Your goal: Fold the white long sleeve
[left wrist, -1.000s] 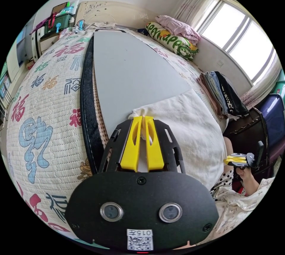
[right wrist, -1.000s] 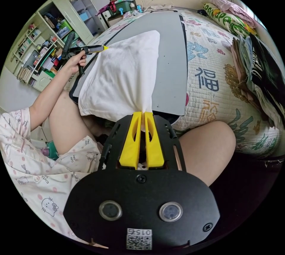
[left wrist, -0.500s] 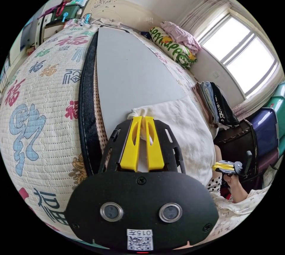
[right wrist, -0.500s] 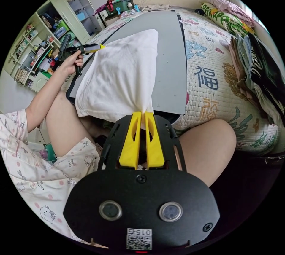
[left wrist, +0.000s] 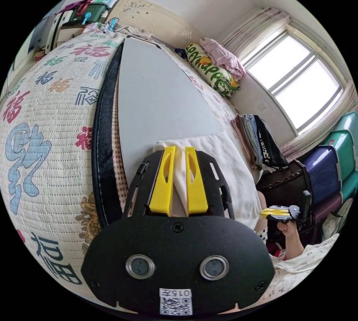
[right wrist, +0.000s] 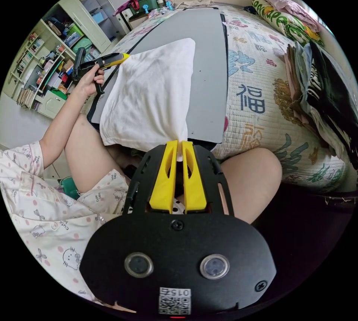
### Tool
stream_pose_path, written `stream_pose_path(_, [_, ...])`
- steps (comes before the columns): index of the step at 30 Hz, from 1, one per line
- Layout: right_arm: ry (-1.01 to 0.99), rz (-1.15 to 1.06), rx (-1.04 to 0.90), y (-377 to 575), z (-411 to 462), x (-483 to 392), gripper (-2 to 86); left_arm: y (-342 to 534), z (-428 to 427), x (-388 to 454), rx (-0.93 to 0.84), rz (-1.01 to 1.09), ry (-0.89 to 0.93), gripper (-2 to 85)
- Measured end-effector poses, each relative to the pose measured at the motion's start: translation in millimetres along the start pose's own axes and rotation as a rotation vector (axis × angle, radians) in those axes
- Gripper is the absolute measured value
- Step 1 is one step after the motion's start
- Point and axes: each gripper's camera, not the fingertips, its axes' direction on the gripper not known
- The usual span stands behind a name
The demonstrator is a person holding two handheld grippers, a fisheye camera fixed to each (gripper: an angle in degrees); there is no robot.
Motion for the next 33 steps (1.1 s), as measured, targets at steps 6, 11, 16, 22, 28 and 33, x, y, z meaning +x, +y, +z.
stream_pose_path(6, [0.057,0.003,0.087,-33,-84,14,0.7,5,-25,-27,0.045,-0.018,0.111,6.9])
stream_pose_path(11, [-0.219,0.006,0.196,-110,-127,23,7.9,2,-39,-48,0.041,-0.016,0.145,8.1])
stream_pose_path(16, [-0.397,0.037,0.205,-186,-111,4,10.0,-12,-36,-41,-0.048,0.063,0.078,12.3])
stream_pose_path(22, [-0.432,0.113,0.129,-244,-78,-23,11.3,-39,-27,-14,-0.121,0.194,-0.071,15.6])
stream_pose_path(28, [-0.343,0.091,0.074,-273,-73,-71,14.1,-75,-42,-22,-0.101,0.214,-0.117,15.0])
stream_pose_path(33, [-0.373,0.124,0.049,-284,-73,-101,14.0,-102,-56,-35,-0.160,0.197,-0.095,15.2])
